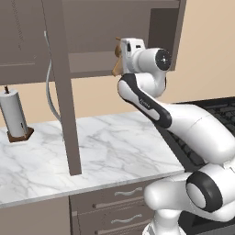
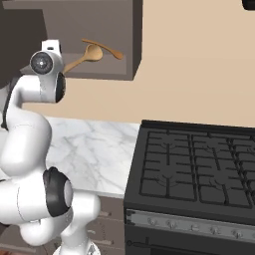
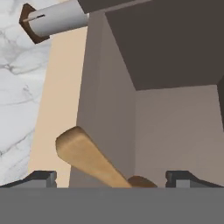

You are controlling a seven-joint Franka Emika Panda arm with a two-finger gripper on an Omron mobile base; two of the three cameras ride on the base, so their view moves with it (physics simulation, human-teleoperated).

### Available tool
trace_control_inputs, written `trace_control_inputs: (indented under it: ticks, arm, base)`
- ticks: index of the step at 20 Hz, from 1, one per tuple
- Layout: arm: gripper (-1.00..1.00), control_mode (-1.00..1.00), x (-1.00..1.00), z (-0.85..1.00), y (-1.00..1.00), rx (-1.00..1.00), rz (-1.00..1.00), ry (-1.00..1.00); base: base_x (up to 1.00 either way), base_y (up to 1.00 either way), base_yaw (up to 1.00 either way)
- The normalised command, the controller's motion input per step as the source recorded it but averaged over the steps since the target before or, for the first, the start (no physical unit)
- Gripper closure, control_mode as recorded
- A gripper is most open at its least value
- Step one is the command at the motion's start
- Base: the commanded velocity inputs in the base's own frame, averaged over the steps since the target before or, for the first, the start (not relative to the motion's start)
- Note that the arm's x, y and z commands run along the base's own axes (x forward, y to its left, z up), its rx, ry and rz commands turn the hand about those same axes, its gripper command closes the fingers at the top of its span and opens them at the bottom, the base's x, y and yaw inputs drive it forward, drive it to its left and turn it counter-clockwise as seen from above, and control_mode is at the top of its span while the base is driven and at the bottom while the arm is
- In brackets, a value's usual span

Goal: Organize the utensils by type. Pick up the wooden spoons from the counter and place them in the open cabinet. Then pick up the metallic utensils from the counter and place them in the open drawer.

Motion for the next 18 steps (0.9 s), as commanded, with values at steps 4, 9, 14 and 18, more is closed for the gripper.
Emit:
trace_control_inputs:
  ticks: [4,9,14,18]
  arm:
    - [-1.0,-1.0,-0.15,-0.14,-0.38,-0.17,-0.09,0.0]
    - [-1.0,-1.0,0.36,-0.21,0.1,-0.04,0.0,-0.07]
    - [-1.0,-1.0,0.38,-0.15,0.17,0.01,0.02,0.0]
    - [-1.0,-1.0,0.38,-0.02,0.22,0.04,0.06,-0.01]
  base:
    - [0.0,0.0,0.0]
    - [0.0,0.0,0.0]
    - [0.0,0.0,0.0]
    - [0.0,0.0,0.0]
